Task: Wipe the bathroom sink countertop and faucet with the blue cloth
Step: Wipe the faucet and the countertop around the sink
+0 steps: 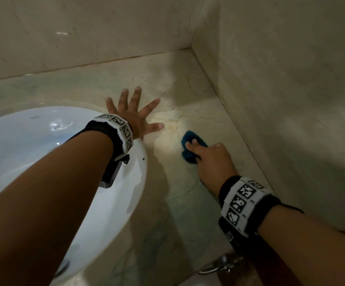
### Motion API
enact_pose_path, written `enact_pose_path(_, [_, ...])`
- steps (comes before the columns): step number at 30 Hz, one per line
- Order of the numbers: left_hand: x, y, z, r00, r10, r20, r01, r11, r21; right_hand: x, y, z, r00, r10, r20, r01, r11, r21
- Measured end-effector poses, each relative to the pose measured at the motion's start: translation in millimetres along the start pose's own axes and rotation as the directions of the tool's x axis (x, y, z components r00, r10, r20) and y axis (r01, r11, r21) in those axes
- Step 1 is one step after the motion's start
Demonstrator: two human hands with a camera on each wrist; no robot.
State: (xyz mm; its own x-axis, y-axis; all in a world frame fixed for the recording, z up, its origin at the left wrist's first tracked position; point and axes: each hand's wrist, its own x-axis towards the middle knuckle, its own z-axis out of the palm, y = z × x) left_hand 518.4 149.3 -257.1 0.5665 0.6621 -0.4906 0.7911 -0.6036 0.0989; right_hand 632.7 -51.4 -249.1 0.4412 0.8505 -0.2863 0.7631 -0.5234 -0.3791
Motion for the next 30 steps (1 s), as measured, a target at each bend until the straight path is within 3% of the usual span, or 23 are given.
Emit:
enact_pose_path(3, [-0.4, -0.2, -0.2, 1.0, 0.003, -0.007, -0.003, 1.0, -0.003, -9.7, -18.7, 3.3, 0.999, -0.013, 0.047, 0.014, 1.0, -0.017])
enact_pose_path(7, [0.1, -0.3, 0.1, 1.0, 0.001, -0.009, -0.001, 1.0, 0.009, -26.4, -46.1, 9.2, 0.96, -0.24, 0.144, 0.252, 0.965, -0.074])
enact_pose_path(10, [0.1, -0.4, 0.8, 1.0, 0.009, -0.012, -0.009, 1.0, 0.01, -29.2, -50.6, 13.0, 0.942, -0.288, 0.172, 0.3, 0.952, -0.052])
enact_pose_path(14, [1.0, -1.9, 1.0, 1.0, 0.02, -0.019, -0.02, 1.0, 0.008, -29.7, -48.3, 16.1, 0.952, -0.259, 0.164, 0.254, 0.966, 0.049])
enact_pose_path(21, [-5.8, 5.5, -7.6, 1.0, -0.002, 0.022, 0.001, 0.999, 0.042, -32.6, -58.0, 13.6, 0.911, -0.244, 0.332, 0.21, 0.968, 0.137])
enact_pose_path(23, [-17.0, 8.3, -16.3, 0.999, 0.021, 0.033, -0.023, 0.997, 0.067, -31.8, -59.9, -0.6, 0.927, -0.259, 0.27, 0.186, 0.946, 0.267])
enact_pose_path(27, [-67.7, -8.9, -33.5, 0.978, 0.191, -0.087, -0.204, 0.963, -0.177, -31.2, -64.8, -29.3, 0.985, -0.146, 0.093, 0.078, 0.852, 0.518])
enact_pose_path(30, [-111.6, -21.7, -42.4, 0.938, 0.267, -0.222, -0.333, 0.869, -0.365, -35.1, -77.3, -50.6, 0.987, -0.111, 0.114, 0.001, 0.717, 0.697])
